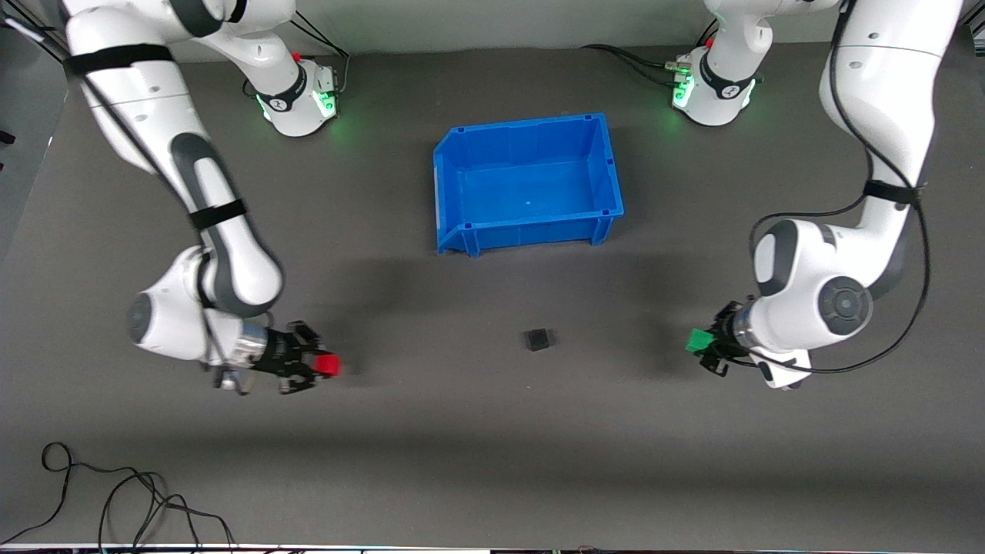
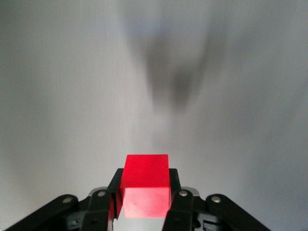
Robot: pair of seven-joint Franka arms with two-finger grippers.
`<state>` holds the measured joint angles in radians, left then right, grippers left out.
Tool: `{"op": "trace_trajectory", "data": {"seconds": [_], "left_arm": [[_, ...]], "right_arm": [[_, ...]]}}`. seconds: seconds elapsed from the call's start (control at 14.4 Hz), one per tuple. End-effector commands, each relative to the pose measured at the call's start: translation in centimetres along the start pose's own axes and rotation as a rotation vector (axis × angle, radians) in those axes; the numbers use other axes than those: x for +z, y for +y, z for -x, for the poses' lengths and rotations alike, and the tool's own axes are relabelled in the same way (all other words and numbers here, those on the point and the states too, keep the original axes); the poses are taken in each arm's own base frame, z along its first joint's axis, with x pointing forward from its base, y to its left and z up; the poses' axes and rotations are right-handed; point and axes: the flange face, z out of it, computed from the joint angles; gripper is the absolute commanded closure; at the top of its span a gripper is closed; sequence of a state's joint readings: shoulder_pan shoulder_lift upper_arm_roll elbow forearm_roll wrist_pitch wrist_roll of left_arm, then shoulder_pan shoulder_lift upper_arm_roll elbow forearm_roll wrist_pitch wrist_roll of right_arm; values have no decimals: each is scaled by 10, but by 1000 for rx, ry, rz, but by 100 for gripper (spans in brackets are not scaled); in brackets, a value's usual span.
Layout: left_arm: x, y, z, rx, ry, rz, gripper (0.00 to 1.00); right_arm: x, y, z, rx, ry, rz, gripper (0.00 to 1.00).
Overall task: Attach green and red cubes to black cube
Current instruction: 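Carry the red cube and green cube toward the black cube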
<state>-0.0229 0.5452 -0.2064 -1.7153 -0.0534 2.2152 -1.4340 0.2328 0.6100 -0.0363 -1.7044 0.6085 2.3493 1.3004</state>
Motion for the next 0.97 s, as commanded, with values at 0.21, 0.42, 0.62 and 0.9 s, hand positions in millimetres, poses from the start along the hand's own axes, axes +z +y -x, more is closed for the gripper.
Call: {"op": "trace_trajectory", "data": {"seconds": [0.21,0.42,0.62,0.9], "left_arm": [[40,31,107,-370,-19,5,100],[71,38,151,-535,-60,106,100],[97,32,184,-553,-77,121,100],[120,21,206,-560,-67,83,100]], "right_arm": [[62,-1,133,-128,-21,33,77],[91,-1,172,-207,-18,36,73],[126,17,213,-286,-4,64,74],[159,25,237,-323,-2,70,74]]}}
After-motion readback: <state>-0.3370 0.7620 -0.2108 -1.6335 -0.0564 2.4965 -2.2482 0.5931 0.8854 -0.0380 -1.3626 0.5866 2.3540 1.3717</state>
